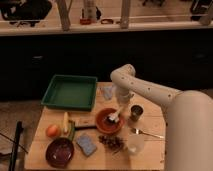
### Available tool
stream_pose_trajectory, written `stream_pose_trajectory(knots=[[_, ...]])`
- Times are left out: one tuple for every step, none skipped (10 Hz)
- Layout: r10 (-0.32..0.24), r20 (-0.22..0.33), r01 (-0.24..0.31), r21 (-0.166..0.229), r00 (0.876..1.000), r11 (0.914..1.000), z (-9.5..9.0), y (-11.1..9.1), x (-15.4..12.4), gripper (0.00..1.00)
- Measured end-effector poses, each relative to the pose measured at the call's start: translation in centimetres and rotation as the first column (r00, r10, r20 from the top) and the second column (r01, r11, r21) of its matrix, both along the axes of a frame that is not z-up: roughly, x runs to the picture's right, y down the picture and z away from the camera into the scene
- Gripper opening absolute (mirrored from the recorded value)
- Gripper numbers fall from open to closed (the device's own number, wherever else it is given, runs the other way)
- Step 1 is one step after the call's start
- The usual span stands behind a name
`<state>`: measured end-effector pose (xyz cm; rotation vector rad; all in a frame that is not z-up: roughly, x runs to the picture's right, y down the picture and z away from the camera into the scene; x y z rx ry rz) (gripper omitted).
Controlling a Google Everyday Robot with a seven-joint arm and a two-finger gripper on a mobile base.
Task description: Wipe red bowl with brush
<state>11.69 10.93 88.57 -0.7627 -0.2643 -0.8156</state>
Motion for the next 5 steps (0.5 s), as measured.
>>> stream_pose_trajectory(knots=[[0.003,-0.002,-0.003,0.006,1.000,1.0000,0.4,-0.6,-0.1,0.00],[0.004,-0.002,-0.004,0.010,1.000,0.9999,0.7,-0.9,-0.2,0.00],[0.000,0.006,0.000,0.015,1.000,0.9999,0.7,-1.2,-0.6,0.00],[-0.005,0.019,0.005,0.015,1.000,0.9999,0.6,-1.2,-1.3,0.00],[-0.011,0.044,0.010,0.023,0.999,0.9997,0.4,-1.4,-2.6,0.00]])
